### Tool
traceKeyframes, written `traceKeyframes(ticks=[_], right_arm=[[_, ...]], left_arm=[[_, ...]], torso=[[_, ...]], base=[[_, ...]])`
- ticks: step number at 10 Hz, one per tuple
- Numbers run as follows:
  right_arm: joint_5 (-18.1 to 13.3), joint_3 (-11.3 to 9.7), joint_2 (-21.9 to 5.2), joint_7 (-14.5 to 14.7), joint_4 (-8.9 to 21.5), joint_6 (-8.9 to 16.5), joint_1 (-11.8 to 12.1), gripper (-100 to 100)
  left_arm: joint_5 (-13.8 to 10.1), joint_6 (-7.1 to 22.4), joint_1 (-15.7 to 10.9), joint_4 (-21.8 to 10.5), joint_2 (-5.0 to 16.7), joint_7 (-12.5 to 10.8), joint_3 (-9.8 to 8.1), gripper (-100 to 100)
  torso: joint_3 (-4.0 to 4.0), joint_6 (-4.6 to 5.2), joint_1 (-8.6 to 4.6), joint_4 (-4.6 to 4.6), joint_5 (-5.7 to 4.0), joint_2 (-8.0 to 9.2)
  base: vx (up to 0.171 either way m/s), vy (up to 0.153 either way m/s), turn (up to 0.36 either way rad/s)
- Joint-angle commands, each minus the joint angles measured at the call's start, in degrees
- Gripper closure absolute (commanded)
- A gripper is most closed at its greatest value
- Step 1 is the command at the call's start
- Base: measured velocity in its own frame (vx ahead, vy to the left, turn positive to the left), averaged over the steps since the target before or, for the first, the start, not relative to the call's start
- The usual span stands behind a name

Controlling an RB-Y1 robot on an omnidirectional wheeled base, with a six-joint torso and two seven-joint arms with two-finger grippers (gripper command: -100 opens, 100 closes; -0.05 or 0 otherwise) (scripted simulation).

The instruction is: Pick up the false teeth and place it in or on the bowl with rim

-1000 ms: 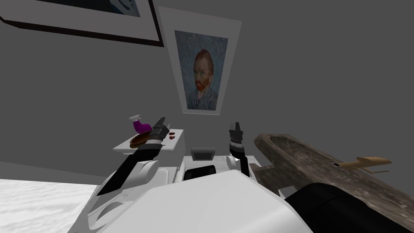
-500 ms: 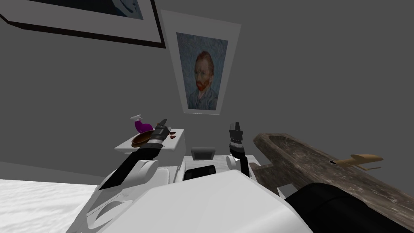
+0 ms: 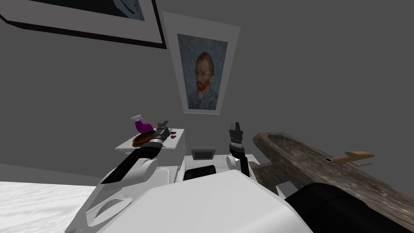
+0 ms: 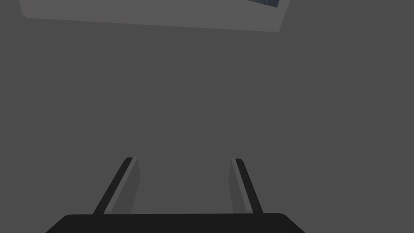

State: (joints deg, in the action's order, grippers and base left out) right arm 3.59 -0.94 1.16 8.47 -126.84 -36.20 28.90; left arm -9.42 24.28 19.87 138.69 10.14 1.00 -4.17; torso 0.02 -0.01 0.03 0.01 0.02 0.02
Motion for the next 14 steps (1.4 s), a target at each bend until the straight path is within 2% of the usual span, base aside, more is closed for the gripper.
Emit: traceKeyframes(ticks=[1,5,9,10,14], right_arm=[[0.0,0.0,0.0,0.0,0.0,0.0,0.0,0],[0.0,0.0,0.0,0.0,0.0,0.0,0.0,0],[0.0,0.0,0.0,0.0,0.0,0.0,0.0,0],[0.0,0.0,0.0,0.0,0.0,0.0,0.0,0],[0.0,0.0,0.0,0.0,0.0,0.0,0.0,0]], left_arm=[[-0.5,2.9,0.0,0.1,0.2,-0.5,-0.47,-100],[-0.9,8.7,-0.4,0.1,0.4,-1.0,-1.05,-100],[-2.0,15.7,-0.9,0.2,1.0,-1.9,-2.31,-100],[-2.0,16.3,-0.9,0.2,1.0,-1.9,-2.31,-100],[-3.1,23.4,-1.5,0.3,1.7,-2.8,-3.73,-100]], torso=[[0.0,0.0,0.0,0.0,0.0,0.0],[0.0,0.0,0.03,0.0,0.0,0.0],[-0.01,0.0,0.01,0.0,0.0,-0.02],[-0.02,0.0,0.01,-0.01,0.0,-0.04],[-0.04,0.0,0.0,-0.02,0.0,-0.07]], base=[[-0.009,0.011,-0.031],[-0.008,0.014,-0.019],[-0.002,0.011,-0.029],[0.002,0.006,-0.002],[0.008,0.008,-0.033]])
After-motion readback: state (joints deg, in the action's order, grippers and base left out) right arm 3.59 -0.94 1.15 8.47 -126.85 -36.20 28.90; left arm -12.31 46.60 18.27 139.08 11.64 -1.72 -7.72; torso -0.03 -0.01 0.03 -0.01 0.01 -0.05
